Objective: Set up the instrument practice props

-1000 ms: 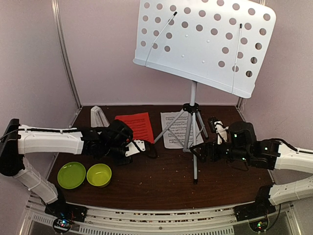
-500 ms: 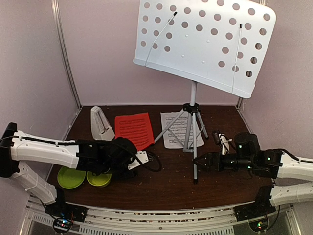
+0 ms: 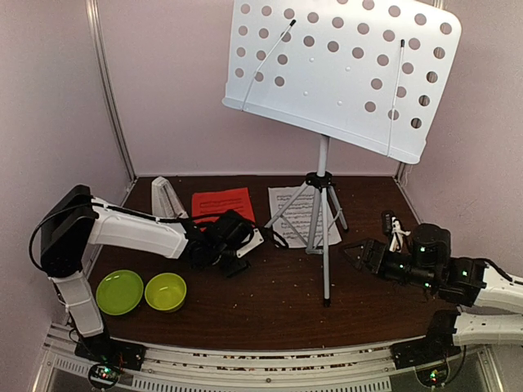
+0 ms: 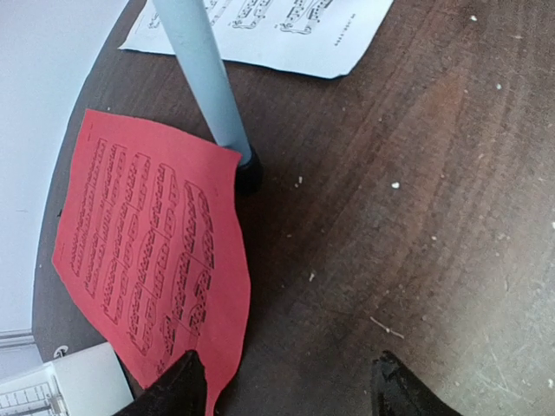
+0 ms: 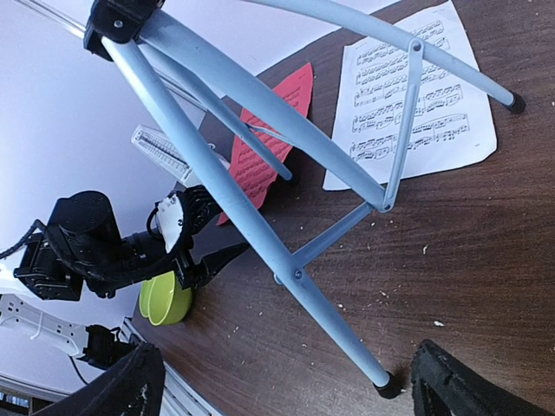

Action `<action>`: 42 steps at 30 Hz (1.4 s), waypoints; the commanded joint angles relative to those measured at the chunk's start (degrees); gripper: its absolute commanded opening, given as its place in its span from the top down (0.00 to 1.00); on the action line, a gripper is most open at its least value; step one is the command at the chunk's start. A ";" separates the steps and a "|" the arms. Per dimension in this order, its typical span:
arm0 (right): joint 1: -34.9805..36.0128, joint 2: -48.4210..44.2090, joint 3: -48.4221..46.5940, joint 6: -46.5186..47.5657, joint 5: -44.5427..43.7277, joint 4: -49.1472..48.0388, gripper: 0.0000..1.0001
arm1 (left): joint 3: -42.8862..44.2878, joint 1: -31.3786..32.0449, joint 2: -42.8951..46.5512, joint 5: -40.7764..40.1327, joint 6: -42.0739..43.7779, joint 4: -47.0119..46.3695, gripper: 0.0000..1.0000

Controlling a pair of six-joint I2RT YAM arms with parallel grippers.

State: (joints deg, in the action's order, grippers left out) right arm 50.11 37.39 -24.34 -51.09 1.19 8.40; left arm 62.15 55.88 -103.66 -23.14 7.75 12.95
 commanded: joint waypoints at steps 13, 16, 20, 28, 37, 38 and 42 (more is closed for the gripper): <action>-0.18 -2.47 0.15 -1.04 -6.30 3.01 0.01 | 6.35 -2.38 -12.43 -4.80 3.23 -10.45 0.36; -0.18 -2.89 -0.07 -0.92 -6.45 3.91 0.01 | 6.16 -2.97 -14.03 -5.66 3.24 -11.89 0.37; -0.18 -3.50 -0.27 -1.17 -6.47 5.06 0.01 | 6.12 -4.19 -15.65 -5.31 4.14 -14.05 0.39; -0.10 -4.84 -0.25 -1.89 -7.73 6.88 0.04 | 5.53 -5.52 -13.83 -1.07 4.38 -13.24 0.85; -0.01 -2.33 1.12 -8.53 -5.16 5.38 0.11 | -3.61 1.93 3.34 -1.93 -0.13 -9.45 1.00; 0.08 -1.49 1.09 -9.89 -4.32 5.12 0.11 | -4.36 3.72 5.03 -2.04 -1.15 -8.67 1.00; 0.43 3.04 0.74 -15.56 -1.28 4.50 0.12 | -5.89 12.04 9.82 -1.87 -7.13 -5.11 1.00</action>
State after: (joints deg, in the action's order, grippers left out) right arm 50.13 37.08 -23.94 -60.10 -3.20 13.78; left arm 57.71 61.23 -97.65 -25.39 7.18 4.93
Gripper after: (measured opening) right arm 0.882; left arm 0.010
